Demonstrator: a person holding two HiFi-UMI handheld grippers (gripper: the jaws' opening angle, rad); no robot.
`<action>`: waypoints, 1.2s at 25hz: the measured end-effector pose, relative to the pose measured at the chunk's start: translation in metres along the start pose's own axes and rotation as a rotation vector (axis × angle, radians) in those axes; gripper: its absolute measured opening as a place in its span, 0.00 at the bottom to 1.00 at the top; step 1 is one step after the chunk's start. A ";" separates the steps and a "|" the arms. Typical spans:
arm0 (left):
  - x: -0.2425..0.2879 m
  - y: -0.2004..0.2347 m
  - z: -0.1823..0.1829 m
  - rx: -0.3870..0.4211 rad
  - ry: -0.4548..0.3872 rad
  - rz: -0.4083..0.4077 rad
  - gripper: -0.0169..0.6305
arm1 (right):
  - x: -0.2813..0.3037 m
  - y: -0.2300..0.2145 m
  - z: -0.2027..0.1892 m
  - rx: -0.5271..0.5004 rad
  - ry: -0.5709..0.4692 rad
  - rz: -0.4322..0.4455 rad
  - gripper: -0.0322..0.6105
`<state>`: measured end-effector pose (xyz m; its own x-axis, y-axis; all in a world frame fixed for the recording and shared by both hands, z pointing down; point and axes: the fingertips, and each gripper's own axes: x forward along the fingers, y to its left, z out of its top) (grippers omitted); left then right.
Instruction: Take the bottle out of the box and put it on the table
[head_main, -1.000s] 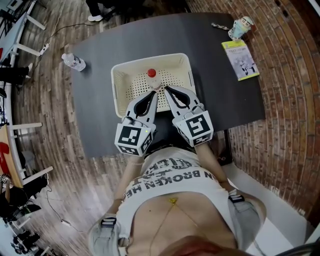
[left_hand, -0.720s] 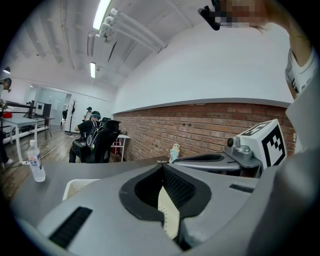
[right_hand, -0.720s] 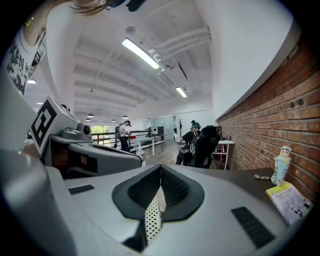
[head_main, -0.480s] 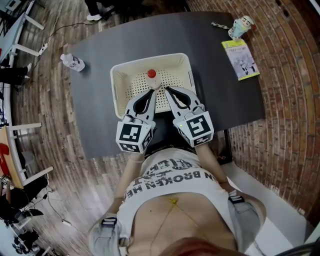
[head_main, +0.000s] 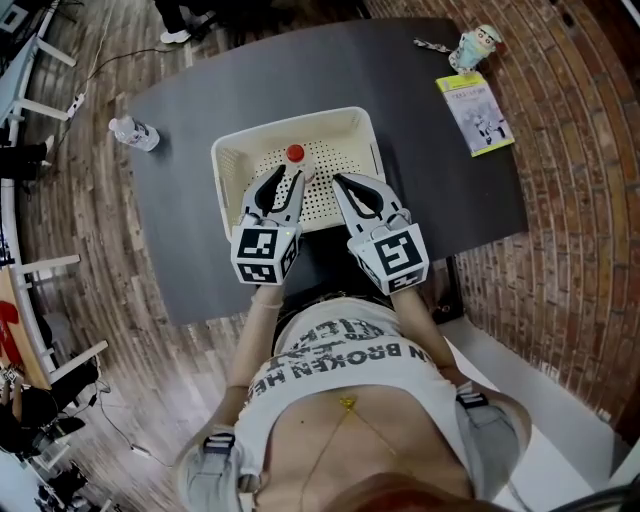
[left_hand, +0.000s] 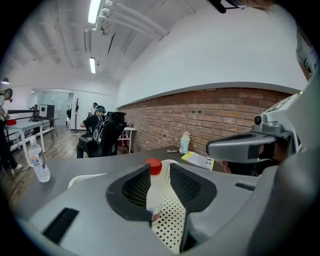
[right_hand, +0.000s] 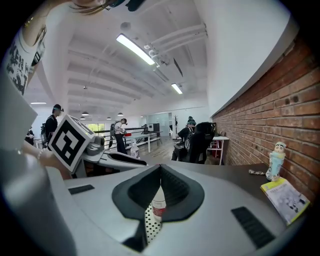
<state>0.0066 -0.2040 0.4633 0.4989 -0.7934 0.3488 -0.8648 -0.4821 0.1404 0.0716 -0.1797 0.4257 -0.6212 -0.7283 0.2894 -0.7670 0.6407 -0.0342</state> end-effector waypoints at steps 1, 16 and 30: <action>0.004 0.003 -0.001 0.005 0.007 0.002 0.19 | 0.001 -0.002 -0.001 0.001 0.003 -0.003 0.06; 0.048 0.015 -0.011 0.043 0.040 -0.025 0.29 | 0.012 -0.022 -0.015 0.031 0.044 -0.038 0.06; 0.047 0.014 -0.013 0.119 0.056 -0.022 0.26 | 0.015 -0.021 -0.018 0.024 0.057 -0.031 0.06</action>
<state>0.0173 -0.2426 0.4939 0.5111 -0.7618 0.3981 -0.8391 -0.5426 0.0390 0.0811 -0.1996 0.4479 -0.5876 -0.7320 0.3447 -0.7896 0.6118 -0.0467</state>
